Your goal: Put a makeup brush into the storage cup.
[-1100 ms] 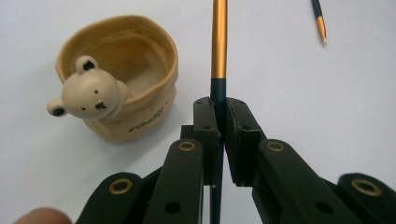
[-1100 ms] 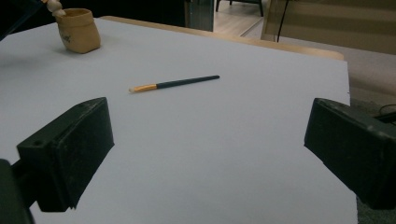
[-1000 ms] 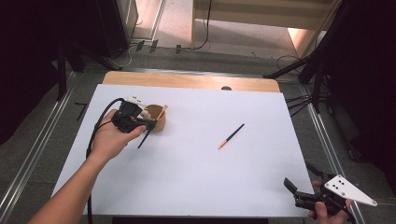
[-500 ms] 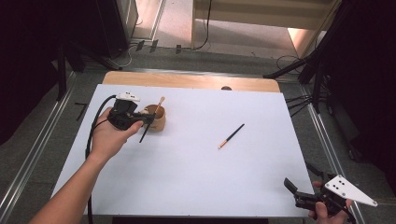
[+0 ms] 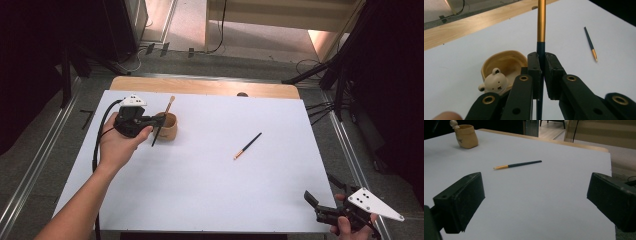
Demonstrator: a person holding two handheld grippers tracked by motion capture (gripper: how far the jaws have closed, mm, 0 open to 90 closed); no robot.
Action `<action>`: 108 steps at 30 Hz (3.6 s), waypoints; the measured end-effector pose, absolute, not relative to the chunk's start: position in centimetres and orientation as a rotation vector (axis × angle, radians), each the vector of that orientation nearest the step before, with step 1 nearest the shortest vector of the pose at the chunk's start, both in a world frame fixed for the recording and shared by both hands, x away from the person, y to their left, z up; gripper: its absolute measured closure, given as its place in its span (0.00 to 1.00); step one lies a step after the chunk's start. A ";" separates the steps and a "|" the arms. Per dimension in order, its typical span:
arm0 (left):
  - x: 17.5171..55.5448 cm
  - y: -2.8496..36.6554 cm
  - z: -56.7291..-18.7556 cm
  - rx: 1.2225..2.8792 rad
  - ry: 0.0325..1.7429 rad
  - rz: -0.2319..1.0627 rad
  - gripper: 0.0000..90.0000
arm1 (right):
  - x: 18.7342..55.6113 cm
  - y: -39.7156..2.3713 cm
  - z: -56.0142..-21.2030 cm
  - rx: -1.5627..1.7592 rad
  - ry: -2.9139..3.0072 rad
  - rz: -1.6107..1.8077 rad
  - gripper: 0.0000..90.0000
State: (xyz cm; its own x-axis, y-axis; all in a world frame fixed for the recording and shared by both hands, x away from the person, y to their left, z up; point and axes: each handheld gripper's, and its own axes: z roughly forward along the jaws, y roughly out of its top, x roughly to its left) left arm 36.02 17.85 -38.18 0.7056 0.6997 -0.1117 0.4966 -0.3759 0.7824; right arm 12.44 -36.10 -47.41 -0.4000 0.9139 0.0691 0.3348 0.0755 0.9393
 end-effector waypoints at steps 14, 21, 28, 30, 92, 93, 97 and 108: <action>36.0 17.7 -38.0 1.946 0.896 0.324 0.94 | 12.5 -36.1 -47.5 1.240 1.793 1.333 0.02; 36.2 17.8 -38.0 1.881 0.897 0.344 0.94 | 12.5 -36.1 -47.5 1.240 1.792 1.333 0.02; 36.7 18.0 -38.6 1.797 0.908 0.365 0.94 | 12.5 -36.1 -47.5 1.245 1.791 1.336 0.02; 36.8 18.1 -38.7 1.772 0.913 0.369 0.94 | 12.5 -36.1 -47.5 1.245 1.790 1.332 0.02; 38.5 17.1 -42.2 1.603 0.912 0.514 0.94 | 12.5 -36.3 -47.6 1.245 1.791 1.328 0.02; 38.5 17.1 -42.4 1.607 0.914 0.516 0.94 | 12.5 -36.3 -47.6 1.245 1.791 1.328 0.02; 38.5 17.3 -43.2 1.617 0.932 0.522 0.94 | 12.5 -36.2 -47.6 1.249 1.792 1.329 0.02; 38.2 17.4 -44.2 1.611 0.946 0.529 0.94 | 12.6 -36.2 -47.7 1.245 1.796 1.328 0.02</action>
State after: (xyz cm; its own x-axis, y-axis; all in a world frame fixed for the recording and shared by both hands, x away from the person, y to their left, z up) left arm 38.18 17.42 -44.22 0.5752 0.8049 -0.1461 0.2969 -0.0390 0.9541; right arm 12.55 -36.17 -47.67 -0.3996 0.9135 0.0764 0.3408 0.0707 0.9375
